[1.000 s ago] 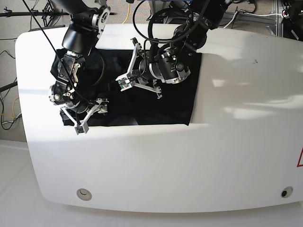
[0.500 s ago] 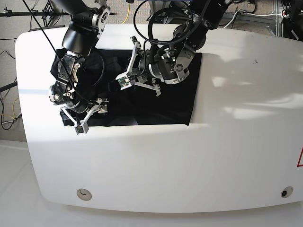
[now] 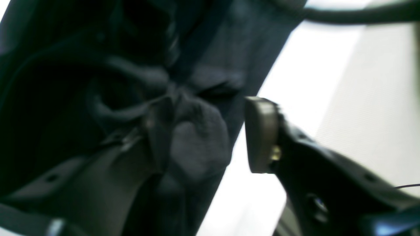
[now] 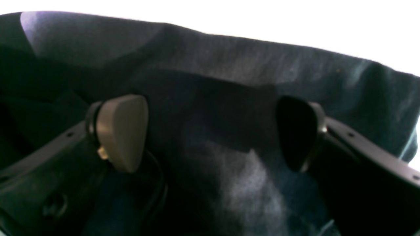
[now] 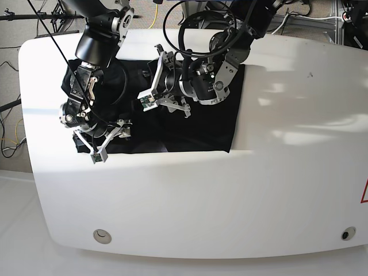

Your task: Fold the T-shirt properly

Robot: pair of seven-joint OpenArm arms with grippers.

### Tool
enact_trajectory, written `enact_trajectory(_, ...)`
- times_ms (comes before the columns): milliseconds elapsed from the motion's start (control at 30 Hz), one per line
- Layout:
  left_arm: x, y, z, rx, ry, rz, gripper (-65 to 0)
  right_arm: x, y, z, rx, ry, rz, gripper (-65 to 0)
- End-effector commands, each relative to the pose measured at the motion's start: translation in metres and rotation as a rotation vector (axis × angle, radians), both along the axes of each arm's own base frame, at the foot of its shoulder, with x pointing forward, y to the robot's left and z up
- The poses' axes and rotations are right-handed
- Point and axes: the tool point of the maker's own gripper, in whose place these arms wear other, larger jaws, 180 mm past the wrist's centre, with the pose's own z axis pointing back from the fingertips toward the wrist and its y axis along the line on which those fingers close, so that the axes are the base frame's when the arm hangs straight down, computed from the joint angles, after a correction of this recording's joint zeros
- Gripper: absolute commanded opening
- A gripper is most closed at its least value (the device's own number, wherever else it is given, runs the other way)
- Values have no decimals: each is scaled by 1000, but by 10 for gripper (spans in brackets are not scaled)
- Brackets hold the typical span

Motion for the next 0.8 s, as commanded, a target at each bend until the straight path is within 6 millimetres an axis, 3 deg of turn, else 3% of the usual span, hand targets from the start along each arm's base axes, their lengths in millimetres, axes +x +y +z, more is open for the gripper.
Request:
enact_trajectory(0, 11, -9, 20, -63, -37, -6, -301, -18, 0, -15, -22, 101, 14, -59)
enact_trajectory(200, 13, -17, 31, -113, -28, -19, -306, -18, 0, -15, -22, 101, 14, -59)
enact_trajectory(433, 29, -24, 49, -136, -77, -16, -306, -19, 0, -16, -21, 104, 14, -59)
enact_trajectory(767, 55, 19, 30, -15, -124, 61, -306, -20, 0, -17, -22, 106, 14, -59)
